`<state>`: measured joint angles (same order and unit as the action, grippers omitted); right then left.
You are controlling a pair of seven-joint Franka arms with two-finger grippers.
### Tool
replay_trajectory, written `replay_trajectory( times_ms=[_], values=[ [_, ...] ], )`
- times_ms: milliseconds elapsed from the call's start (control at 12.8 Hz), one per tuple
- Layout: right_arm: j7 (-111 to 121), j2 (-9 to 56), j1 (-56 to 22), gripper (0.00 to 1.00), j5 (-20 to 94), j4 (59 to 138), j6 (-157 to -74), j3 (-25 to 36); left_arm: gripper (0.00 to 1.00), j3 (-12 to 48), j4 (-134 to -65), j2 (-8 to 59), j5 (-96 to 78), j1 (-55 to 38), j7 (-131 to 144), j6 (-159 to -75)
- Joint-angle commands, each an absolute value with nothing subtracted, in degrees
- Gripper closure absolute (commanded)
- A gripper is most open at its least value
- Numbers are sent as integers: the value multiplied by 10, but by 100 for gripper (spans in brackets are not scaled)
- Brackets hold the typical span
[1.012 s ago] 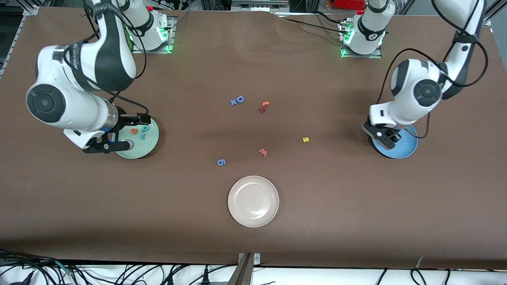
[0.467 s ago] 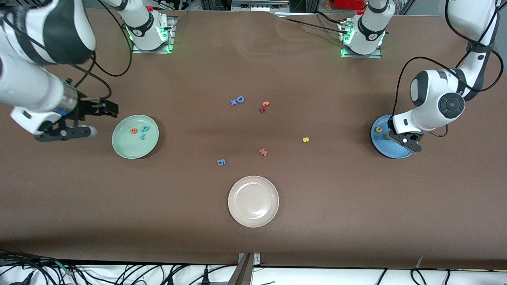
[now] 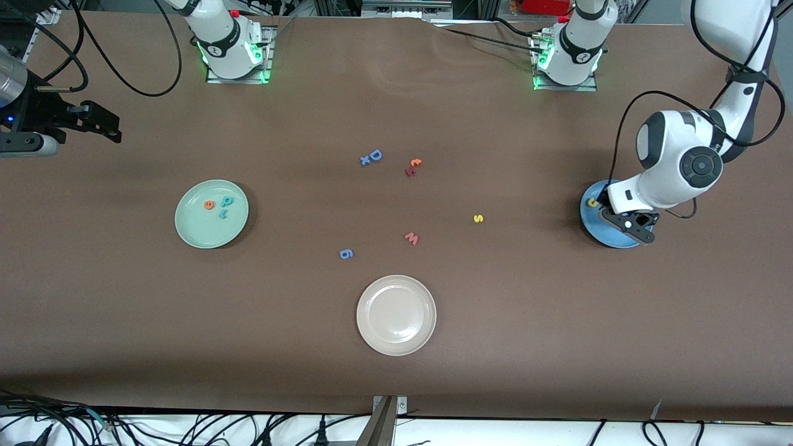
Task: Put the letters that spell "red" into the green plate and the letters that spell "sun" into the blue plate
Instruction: 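Reach and grasp the yellow s with the left gripper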
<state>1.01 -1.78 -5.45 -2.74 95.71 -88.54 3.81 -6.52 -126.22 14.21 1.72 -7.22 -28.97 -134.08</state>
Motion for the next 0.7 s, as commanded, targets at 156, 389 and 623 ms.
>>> replay_trajectory(
  times_ms=[156,389,623],
  values=[
    [12,-7,-44,0,-1,957,-889,61,36,-66,-1234,138,-50,-183,-90,-1322],
    [6,-12,-11,0,-2,961,-891,5,36,-67,-1174,190,-61,-231,-17,-1329],
    [5,-12,9,0,-3,962,-902,-9,37,-67,-1154,225,-104,-271,73,-1353]
  ],
)
